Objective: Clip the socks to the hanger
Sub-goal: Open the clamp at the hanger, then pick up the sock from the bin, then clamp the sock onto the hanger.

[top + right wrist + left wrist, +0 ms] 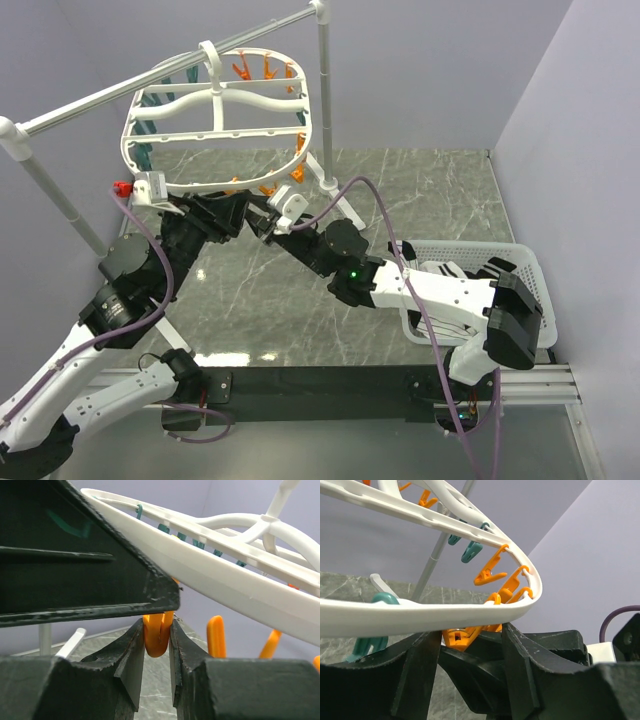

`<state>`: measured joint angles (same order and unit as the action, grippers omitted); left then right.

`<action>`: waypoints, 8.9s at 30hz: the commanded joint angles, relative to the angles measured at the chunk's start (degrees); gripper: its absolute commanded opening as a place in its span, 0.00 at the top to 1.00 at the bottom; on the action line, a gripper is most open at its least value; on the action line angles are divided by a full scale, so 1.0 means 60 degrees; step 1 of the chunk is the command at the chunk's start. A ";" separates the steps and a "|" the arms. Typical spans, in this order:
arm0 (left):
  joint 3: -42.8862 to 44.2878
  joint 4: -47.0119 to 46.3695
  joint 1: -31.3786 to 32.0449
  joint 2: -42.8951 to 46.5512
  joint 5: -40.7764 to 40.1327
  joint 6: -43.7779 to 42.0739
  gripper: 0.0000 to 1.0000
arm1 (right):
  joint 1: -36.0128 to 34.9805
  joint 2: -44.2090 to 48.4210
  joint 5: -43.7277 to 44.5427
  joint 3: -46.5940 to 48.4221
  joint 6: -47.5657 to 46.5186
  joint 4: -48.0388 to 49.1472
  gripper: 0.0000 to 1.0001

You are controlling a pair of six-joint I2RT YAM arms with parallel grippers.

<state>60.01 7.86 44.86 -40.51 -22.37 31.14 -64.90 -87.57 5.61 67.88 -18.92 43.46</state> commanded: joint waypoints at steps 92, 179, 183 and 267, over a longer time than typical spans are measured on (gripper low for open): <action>0.0633 0.0097 -0.0006 -0.0382 -0.0139 -0.1058 0.72 | 0.5017 0.4708 0.2962 -0.3989 0.5672 -1.0730 0.37; 0.0589 -0.1236 -0.0006 -0.1978 -0.1150 0.0377 0.73 | -0.0769 0.1748 0.6126 0.0172 0.4471 -0.4314 1.00; 0.0604 -0.1236 -0.0021 -0.2052 -0.1106 0.0392 0.73 | -0.0799 0.1792 0.6010 0.0069 0.4369 -0.4124 1.00; 0.0062 -0.1500 -0.0255 -0.1305 -0.0360 0.0421 0.20 | -0.1224 0.0781 0.5483 0.1520 0.3504 -0.5222 1.00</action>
<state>60.25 0.67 44.21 -50.04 -26.30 33.87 -71.85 -83.64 41.19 75.00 1.43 12.91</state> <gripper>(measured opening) 0.798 0.025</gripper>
